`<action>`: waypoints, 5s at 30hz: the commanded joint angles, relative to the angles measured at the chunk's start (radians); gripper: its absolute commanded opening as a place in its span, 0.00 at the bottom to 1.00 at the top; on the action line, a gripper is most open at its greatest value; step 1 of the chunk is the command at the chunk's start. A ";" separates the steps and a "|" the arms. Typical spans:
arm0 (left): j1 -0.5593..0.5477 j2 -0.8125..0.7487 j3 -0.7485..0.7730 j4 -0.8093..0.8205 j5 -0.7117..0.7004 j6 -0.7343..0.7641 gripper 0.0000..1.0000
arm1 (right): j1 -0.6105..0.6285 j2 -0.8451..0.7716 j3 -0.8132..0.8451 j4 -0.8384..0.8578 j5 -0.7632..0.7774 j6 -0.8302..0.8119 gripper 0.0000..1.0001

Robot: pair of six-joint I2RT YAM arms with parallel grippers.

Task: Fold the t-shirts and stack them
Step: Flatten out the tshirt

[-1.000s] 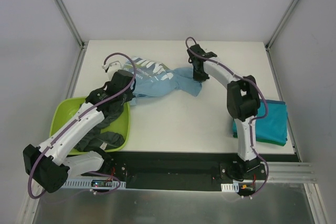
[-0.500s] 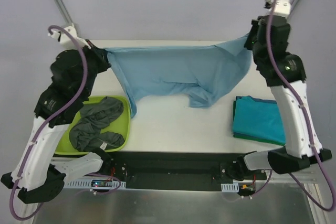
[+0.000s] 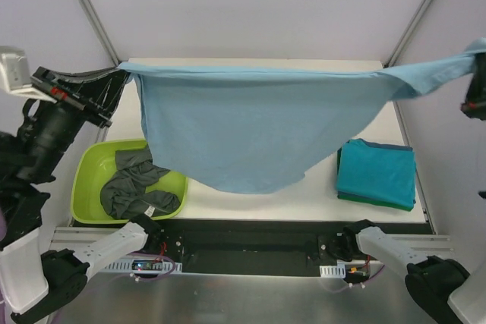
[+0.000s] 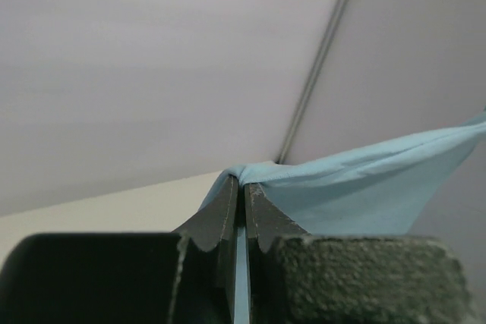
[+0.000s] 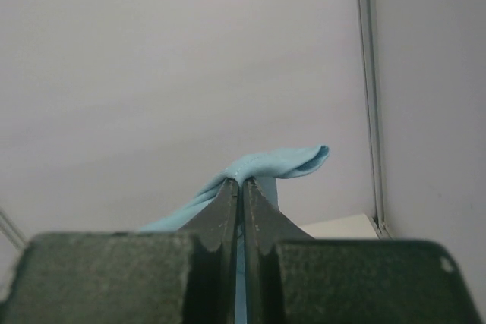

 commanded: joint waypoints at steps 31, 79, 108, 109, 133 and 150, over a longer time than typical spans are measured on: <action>0.305 1.385 0.394 -0.050 -0.096 0.185 0.99 | -0.187 1.242 0.055 0.335 -0.087 -0.025 0.48; 0.285 1.239 -0.205 -0.036 0.165 0.010 0.99 | -0.205 1.347 -0.098 0.162 -0.482 0.395 0.99; 0.306 1.225 -0.244 -0.030 0.156 0.020 0.99 | -0.115 1.637 0.288 0.711 -0.497 0.590 0.98; 0.306 1.225 -0.242 -0.030 0.153 0.020 0.99 | -0.110 1.602 0.244 0.716 -0.482 0.566 0.98; 0.305 1.222 -0.165 -0.033 0.273 -0.019 0.99 | -0.180 0.937 -0.568 0.067 -0.422 0.234 0.96; 0.362 1.431 0.048 -0.065 0.326 -0.045 0.99 | -0.303 1.360 -0.117 -0.071 -0.644 0.321 0.97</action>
